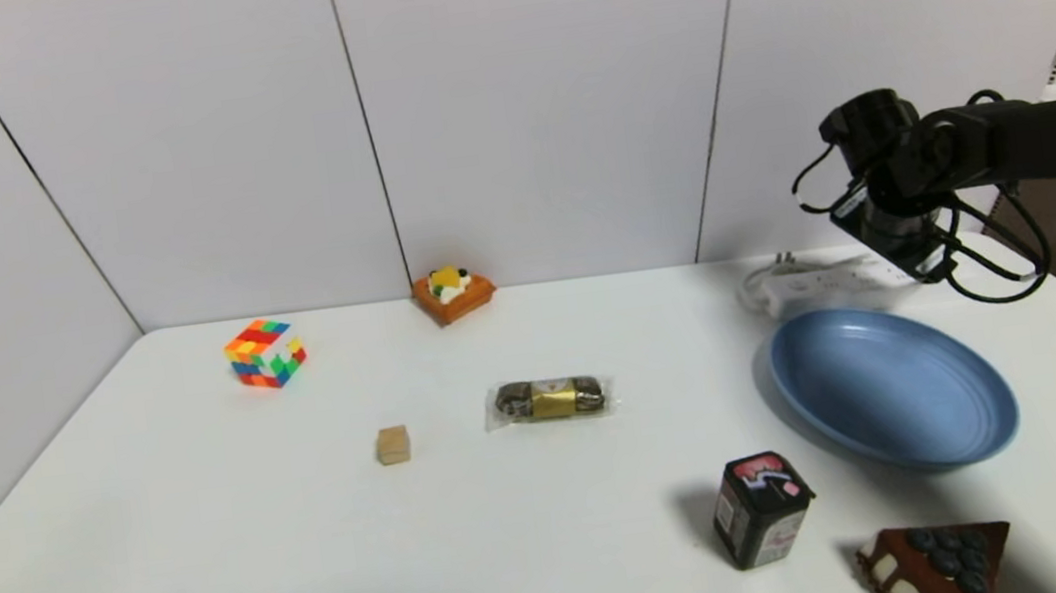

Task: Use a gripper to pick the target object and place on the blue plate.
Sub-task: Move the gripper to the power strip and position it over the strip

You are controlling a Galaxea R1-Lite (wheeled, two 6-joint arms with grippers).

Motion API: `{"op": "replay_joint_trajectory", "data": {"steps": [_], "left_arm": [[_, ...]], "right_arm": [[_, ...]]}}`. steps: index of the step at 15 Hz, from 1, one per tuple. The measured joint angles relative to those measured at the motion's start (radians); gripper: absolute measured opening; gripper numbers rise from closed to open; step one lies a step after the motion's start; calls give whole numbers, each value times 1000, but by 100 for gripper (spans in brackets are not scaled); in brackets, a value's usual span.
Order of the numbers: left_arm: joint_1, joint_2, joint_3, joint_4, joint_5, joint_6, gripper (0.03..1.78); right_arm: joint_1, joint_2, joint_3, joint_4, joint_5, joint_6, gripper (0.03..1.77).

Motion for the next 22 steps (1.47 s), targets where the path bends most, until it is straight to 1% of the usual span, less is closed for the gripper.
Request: {"op": "replay_joint_trajectory", "data": {"steps": [5, 7, 10, 18, 21, 22], "left_arm": [[0, 0, 0, 0, 0, 0, 169], [0, 0, 0, 0, 0, 0, 169], [0, 0, 0, 0, 0, 0, 169], [0, 0, 0, 0, 0, 0, 169], [0, 0, 0, 0, 0, 0, 169], [0, 0, 0, 0, 0, 0, 169]], "right_arm": [[40, 21, -6, 7, -15, -9, 170], [34, 30, -2, 29, -17, -11, 170], [24, 39, -4, 33, -34, -21, 170], [26, 40, -6, 59, -37, -32, 170], [27, 42, -6, 60, -39, -61, 170], [27, 42, -6, 60, -51, -82, 170]]}}
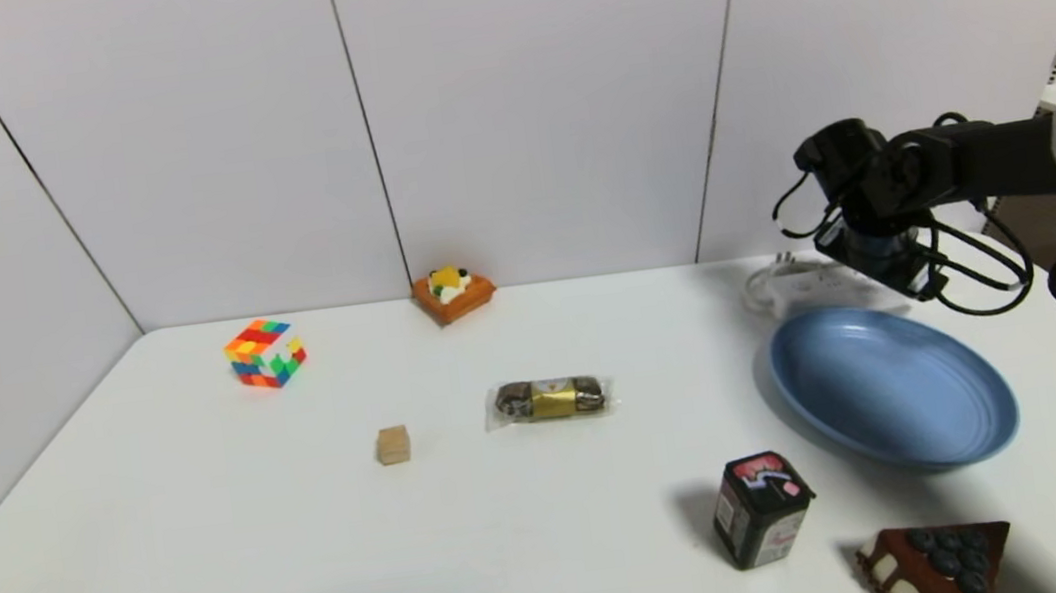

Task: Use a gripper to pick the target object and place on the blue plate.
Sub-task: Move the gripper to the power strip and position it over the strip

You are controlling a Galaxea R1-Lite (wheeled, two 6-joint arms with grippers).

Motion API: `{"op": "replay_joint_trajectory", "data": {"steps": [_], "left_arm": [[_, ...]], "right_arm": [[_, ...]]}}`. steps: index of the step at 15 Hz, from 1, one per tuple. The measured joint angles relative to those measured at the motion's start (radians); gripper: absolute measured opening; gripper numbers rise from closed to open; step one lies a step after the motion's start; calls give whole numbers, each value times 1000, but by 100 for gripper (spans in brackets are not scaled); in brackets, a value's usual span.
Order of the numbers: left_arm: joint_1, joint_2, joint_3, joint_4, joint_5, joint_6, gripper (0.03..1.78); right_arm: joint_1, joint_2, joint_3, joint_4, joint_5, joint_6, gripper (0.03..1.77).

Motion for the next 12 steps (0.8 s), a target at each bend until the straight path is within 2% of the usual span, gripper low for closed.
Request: {"op": "replay_joint_trajectory", "data": {"steps": [4, 12], "left_arm": [[0, 0, 0, 0, 0, 0, 169], [0, 0, 0, 0, 0, 0, 169]], "right_arm": [[6, -2, -1, 0, -10, -104, 170], [-1, 25, -1, -2, -8, -110, 170]]}}
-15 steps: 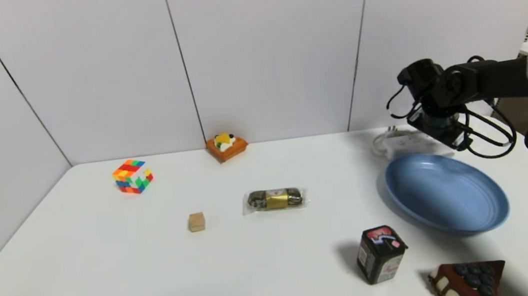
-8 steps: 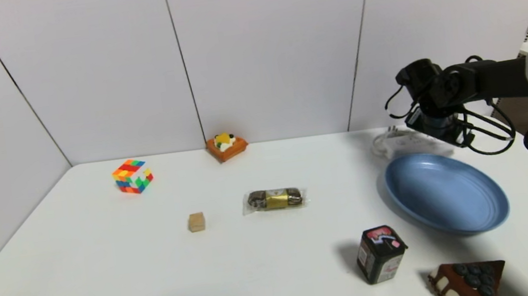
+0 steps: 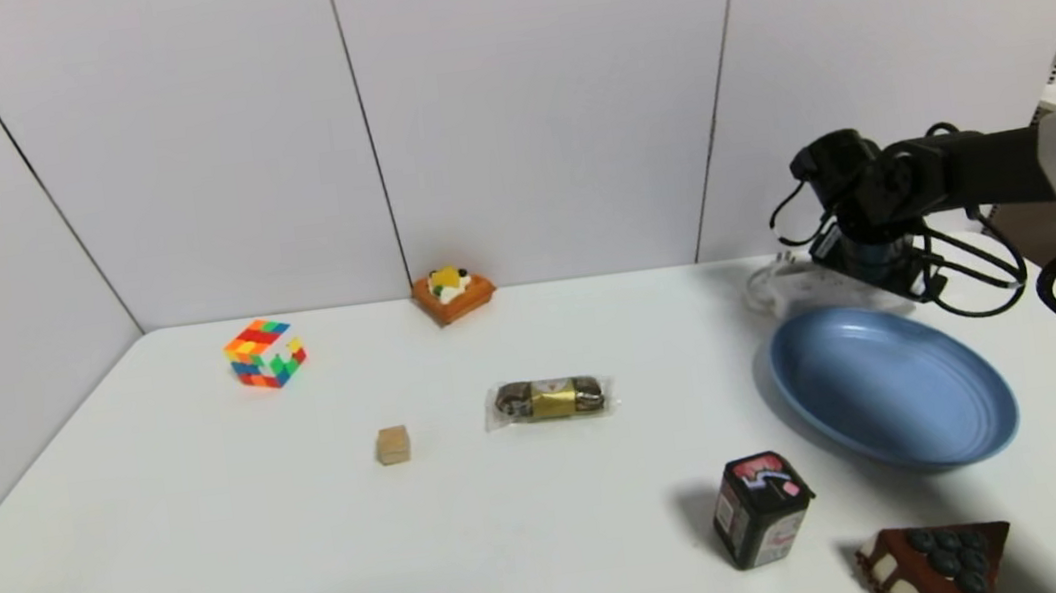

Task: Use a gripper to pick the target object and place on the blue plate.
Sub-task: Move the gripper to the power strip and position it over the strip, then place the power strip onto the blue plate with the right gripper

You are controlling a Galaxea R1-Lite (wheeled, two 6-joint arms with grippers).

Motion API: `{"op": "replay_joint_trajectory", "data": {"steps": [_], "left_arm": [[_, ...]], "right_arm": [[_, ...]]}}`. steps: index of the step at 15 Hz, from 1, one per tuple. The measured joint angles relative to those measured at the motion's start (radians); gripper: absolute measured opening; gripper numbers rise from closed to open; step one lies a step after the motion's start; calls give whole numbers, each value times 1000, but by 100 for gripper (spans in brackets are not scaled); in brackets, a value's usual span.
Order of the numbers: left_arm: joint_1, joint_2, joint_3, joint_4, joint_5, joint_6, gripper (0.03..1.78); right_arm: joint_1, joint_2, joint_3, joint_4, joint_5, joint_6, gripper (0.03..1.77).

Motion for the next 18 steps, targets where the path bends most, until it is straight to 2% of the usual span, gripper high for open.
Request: {"op": "replay_joint_trajectory", "data": {"steps": [3, 7, 9, 18], "left_arm": [[0, 0, 0, 0, 0, 0, 169], [0, 0, 0, 0, 0, 0, 169], [0, 0, 0, 0, 0, 0, 169], [0, 0, 0, 0, 0, 0, 169]], "right_arm": [[-3, 16, 0, -2, 0, 0, 170], [-3, 25, 0, -7, -2, -2, 109], [-3, 24, -1, -5, -2, -2, 88], [-7, -12, -9, -6, -1, 8, 85]]}}
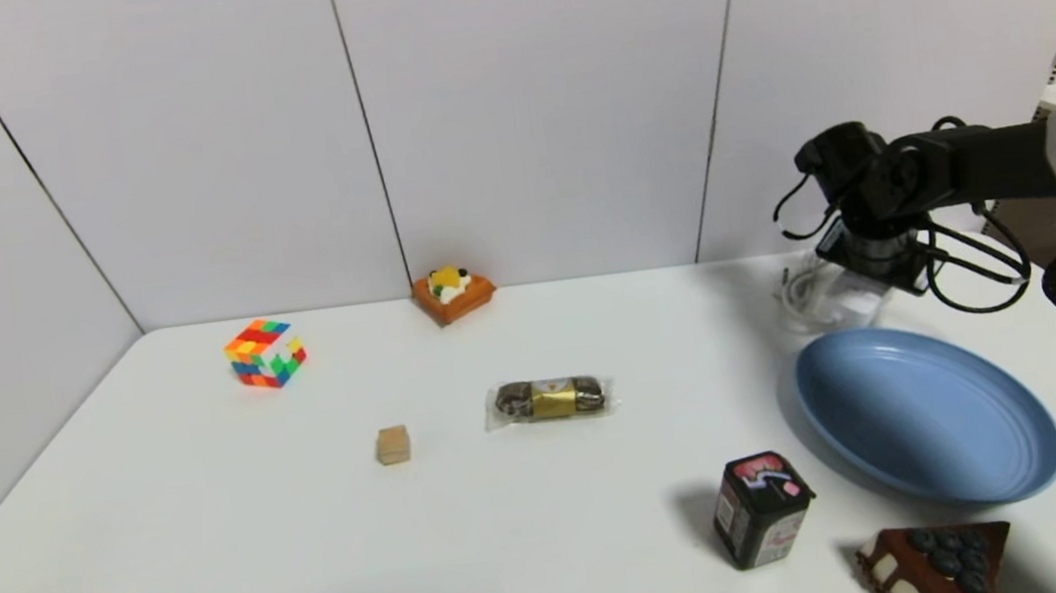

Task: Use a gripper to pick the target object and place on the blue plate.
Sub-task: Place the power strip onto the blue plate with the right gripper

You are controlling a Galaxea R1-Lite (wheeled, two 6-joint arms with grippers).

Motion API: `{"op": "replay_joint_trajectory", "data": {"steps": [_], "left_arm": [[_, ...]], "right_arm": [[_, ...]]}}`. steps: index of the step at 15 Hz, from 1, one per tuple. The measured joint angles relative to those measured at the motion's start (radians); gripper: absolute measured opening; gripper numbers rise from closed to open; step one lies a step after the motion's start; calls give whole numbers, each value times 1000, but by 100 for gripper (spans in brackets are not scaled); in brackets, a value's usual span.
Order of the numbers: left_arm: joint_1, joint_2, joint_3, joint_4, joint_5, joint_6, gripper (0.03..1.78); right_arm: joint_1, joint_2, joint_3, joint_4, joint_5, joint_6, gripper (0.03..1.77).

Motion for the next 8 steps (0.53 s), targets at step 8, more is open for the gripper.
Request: {"op": "replay_joint_trajectory", "data": {"steps": [8], "left_arm": [[0, 0, 0, 0, 0, 0, 169]], "right_arm": [[0, -96, 0, 9, 10, -10, 85]]}}
